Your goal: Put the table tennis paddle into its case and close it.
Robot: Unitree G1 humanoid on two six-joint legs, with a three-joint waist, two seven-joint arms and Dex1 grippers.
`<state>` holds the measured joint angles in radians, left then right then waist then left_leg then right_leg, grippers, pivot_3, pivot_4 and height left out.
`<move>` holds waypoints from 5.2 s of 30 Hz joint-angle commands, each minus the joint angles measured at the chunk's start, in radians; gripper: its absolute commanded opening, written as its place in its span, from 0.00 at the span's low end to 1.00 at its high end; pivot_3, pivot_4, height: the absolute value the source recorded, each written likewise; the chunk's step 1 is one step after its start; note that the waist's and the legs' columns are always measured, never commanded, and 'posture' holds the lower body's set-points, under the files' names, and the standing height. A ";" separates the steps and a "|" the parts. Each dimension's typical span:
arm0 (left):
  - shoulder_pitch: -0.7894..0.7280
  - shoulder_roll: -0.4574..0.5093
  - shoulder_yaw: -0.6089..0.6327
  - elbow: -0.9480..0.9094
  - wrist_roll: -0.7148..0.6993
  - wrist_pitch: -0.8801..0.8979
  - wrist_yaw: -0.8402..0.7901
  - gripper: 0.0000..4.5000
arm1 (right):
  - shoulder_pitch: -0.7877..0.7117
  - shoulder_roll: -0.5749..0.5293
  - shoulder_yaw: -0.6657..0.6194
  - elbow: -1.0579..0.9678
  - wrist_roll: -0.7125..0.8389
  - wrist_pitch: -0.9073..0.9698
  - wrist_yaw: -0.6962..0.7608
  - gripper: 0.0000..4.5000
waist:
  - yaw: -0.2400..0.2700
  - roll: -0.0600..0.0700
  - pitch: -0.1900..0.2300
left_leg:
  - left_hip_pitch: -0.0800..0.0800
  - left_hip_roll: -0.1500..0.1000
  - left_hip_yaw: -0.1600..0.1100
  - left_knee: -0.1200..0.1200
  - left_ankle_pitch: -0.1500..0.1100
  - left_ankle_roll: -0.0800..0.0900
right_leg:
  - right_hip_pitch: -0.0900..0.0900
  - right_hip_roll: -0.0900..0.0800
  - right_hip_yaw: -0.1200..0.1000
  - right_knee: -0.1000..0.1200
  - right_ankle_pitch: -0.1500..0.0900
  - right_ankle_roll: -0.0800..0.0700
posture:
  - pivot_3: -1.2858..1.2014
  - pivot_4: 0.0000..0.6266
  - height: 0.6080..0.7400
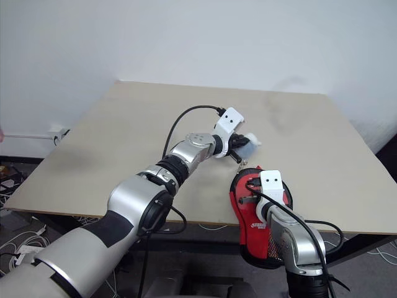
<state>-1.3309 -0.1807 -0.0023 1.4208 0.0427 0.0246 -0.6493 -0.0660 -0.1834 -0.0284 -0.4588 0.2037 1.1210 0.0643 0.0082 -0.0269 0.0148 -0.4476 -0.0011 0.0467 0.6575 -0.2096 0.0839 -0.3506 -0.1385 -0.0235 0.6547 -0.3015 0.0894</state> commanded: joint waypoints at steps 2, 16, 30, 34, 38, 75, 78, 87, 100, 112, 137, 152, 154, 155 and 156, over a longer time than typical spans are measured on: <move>0.027 -0.183 -0.007 -0.081 -0.017 -0.018 -0.101 0.00 | 0.072 -0.006 0.042 0.161 -0.019 0.072 0.005 0.00 | 0.000 0.000 0.000 | 0.000 0.000 0.000 0.000 0.000 0.000 | 0.000 0.000 0.000 0.000 0.000 0.000 | 0.52 0.00 0.81; 0.108 -0.102 -0.028 -0.118 -0.050 0.038 -0.334 0.37 | -0.004 -0.052 0.032 0.205 -0.026 -0.017 0.049 0.00 | -0.001 0.000 -0.003 | 0.000 0.001 -0.001 0.002 0.000 0.001 | 0.001 0.000 0.000 0.000 0.000 0.000 | 0.52 0.00 0.81; 0.096 0.114 0.017 -0.296 -0.164 0.195 -0.707 0.38 | -0.062 -0.118 -0.004 0.186 -0.026 -0.032 0.101 0.08 | -0.004 0.008 -0.002 | 0.000 0.001 0.000 0.002 0.000 0.001 | 0.001 0.000 0.000 0.000 0.000 0.000 | 0.52 0.00 0.81; 0.259 0.218 -0.122 -0.550 -0.115 0.277 -0.852 0.38 | -0.087 -0.128 -0.026 0.174 -0.018 -0.016 0.108 0.35 | -0.007 0.015 -0.002 | 0.000 0.000 0.001 0.001 0.000 0.002 | 0.001 0.000 0.001 0.000 0.000 0.000 | 0.52 0.00 0.81; 0.455 0.297 -0.231 -0.862 -0.136 0.415 -0.874 0.38 | -0.124 -0.125 -0.083 0.153 0.010 0.024 0.116 0.66 | -0.006 0.017 -0.001 | 0.000 0.000 0.001 0.002 0.000 0.002 | 0.000 0.000 0.002 0.001 0.000 0.000 | 0.52 0.00 0.81; 0.648 0.101 -0.487 -0.758 0.070 0.141 -0.225 0.38 | -0.444 -0.181 -0.246 0.285 0.259 0.299 0.287 0.82 | 0.000 0.030 0.006 | -0.004 -0.002 0.003 0.004 0.002 0.010 | -0.004 0.000 0.004 0.002 0.000 0.000 | 0.52 0.00 0.81; 0.652 0.110 -0.477 -0.771 0.066 0.154 -0.220 0.38 | -0.449 -0.164 -0.243 0.308 0.271 0.322 0.288 0.82 | 0.000 0.030 0.006 | -0.004 -0.001 0.002 0.004 0.002 0.010 | -0.004 0.000 0.004 0.002 0.000 0.000 | 0.52 0.00 0.81; 0.641 0.110 -0.465 -0.781 0.061 0.179 -0.212 0.38 | -0.448 -0.159 -0.218 0.367 0.264 0.310 0.280 0.73 | -0.001 0.031 0.006 | -0.004 -0.002 0.002 0.004 0.002 0.009 | -0.004 0.000 0.004 0.002 0.000 0.000 | 0.52 0.00 0.81; 0.635 0.116 -0.546 -0.755 0.141 0.274 -0.176 0.38 | -0.500 -0.143 -0.244 0.398 0.186 -0.005 0.182 0.01 | 0.000 0.031 0.006 | -0.004 -0.005 0.002 0.004 0.002 0.009 | -0.003 0.000 0.004 0.003 0.000 0.000 | 0.52 0.00 0.81; 0.647 0.125 -0.558 -0.798 0.137 0.350 -0.203 0.38 | -0.549 -0.169 -0.138 0.568 0.023 -0.190 0.079 0.01 | -0.001 0.031 0.006 | -0.004 -0.005 0.003 0.004 0.002 0.009 | -0.003 0.001 0.004 0.003 0.000 0.000 | 0.52 0.00 0.81; 0.652 0.125 -0.548 -0.818 0.122 0.403 -0.203 0.38 | -0.236 -0.731 -0.249 0.389 0.229 0.086 0.506 0.00 | 0.005 0.031 0.005 | -0.004 -0.002 0.001 0.005 0.001 0.011 | -0.001 -0.002 0.003 -0.001 0.000 -0.001 | 0.52 0.00 0.81; 0.608 0.098 -0.538 -0.761 0.118 0.374 -0.203 0.38 | 0.338 -0.960 -0.335 -0.239 0.289 -0.002 0.772 0.00 | 0.026 0.027 0.007 | -0.003 -0.001 -0.004 0.007 -0.003 0.009 | 0.007 -0.002 -0.003 -0.011 0.000 0.000 | 0.52 0.00 0.81; 0.602 0.093 -0.537 -0.747 0.117 0.368 -0.201 0.38 | 0.440 -0.974 -0.389 -0.255 0.267 -0.047 0.817 0.00 | 0.028 0.026 0.008 | -0.002 -0.001 -0.004 0.008 -0.004 0.010 | 0.010 -0.002 -0.004 -0.012 0.000 0.000 | 0.52 0.00 0.81; 0.601 0.091 -0.537 -0.745 0.116 0.367 -0.201 0.38 | 0.484 -0.970 -0.421 -0.253 0.257 -0.067 0.839 0.00 | 0.029 0.025 0.008 | -0.002 -0.001 -0.005 0.008 -0.004 0.009 | 0.011 -0.002 -0.005 -0.013 0.000 0.000 | 0.52 0.00 0.81; 0.600 0.089 -0.537 -0.743 0.115 0.365 -0.201 0.38 | 0.524 -0.966 -0.452 -0.247 0.249 -0.087 0.861 0.00 | 0.029 0.025 0.008 | -0.001 -0.001 -0.005 0.008 -0.005 0.009 | 0.012 -0.002 -0.005 -0.013 0.000 0.000 | 0.52 0.00 0.81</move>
<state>-0.7441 -0.1139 -0.5237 0.6115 0.1295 0.3677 -0.8593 0.4221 -1.1379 -0.4247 -0.6899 0.4640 1.0630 0.8657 0.0370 -0.0018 0.0223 -0.4488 -0.0018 0.0420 0.6657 -0.2144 0.0930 -0.3385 -0.1408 -0.0286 0.6413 -0.3015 0.0893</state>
